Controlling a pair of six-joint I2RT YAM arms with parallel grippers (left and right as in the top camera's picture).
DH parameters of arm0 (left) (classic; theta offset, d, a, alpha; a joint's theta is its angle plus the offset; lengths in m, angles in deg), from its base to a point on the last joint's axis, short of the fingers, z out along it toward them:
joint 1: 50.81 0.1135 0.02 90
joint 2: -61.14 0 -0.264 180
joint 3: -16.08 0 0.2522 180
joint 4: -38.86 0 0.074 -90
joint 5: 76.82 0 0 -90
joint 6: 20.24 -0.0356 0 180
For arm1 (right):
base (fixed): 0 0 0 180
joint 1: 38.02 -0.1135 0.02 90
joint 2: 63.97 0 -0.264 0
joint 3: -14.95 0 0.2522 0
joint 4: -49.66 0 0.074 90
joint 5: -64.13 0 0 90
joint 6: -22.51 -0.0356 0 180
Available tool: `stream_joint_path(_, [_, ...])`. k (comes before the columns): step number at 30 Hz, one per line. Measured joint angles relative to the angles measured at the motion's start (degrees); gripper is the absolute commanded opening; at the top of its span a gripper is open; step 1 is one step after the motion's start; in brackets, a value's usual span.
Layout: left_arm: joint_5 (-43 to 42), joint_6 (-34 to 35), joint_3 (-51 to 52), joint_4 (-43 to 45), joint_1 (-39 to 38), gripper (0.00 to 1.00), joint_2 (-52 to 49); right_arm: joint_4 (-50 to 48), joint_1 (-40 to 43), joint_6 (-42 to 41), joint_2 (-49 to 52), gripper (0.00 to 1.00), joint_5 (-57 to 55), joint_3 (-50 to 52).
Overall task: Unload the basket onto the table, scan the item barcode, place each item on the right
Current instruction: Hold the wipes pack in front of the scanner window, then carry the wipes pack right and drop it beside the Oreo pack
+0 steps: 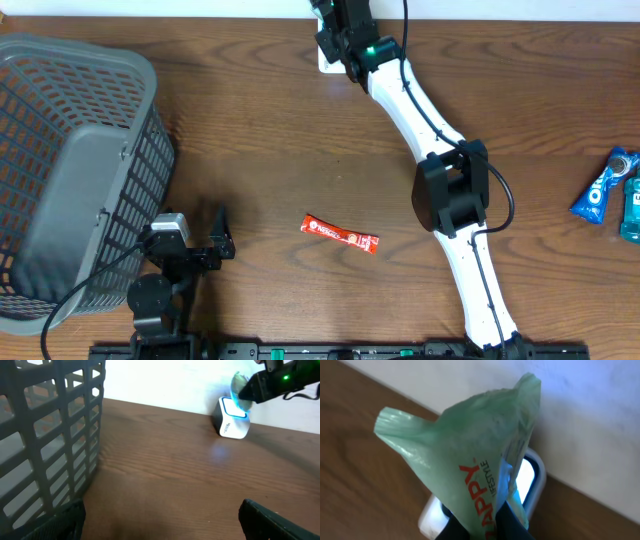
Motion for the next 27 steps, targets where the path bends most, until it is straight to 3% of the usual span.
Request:
stream_joint_path(8, [0.00,-0.02,0.00,0.00,-0.02,0.98,0.00,25.00,1.03,0.26,-1.09,0.01,-6.16,-11.26])
stream_joint_path(16, [0.00,-0.02,0.00,0.00,0.00,0.98,0.00,51.47,7.39,-5.42,-8.85,0.01,-14.23,-13.99])
stream_joint_path(20, [0.02,0.00,0.00,0.00,0.00,0.98,0.00,58.53,14.01,-10.19,-10.01,0.01,-15.43,-14.40])
stream_joint_path(27, [0.02,0.00,0.00,0.00,0.00,0.98,0.00,57.05,29.97,-16.87,-10.01,0.01,-16.44,-7.50])
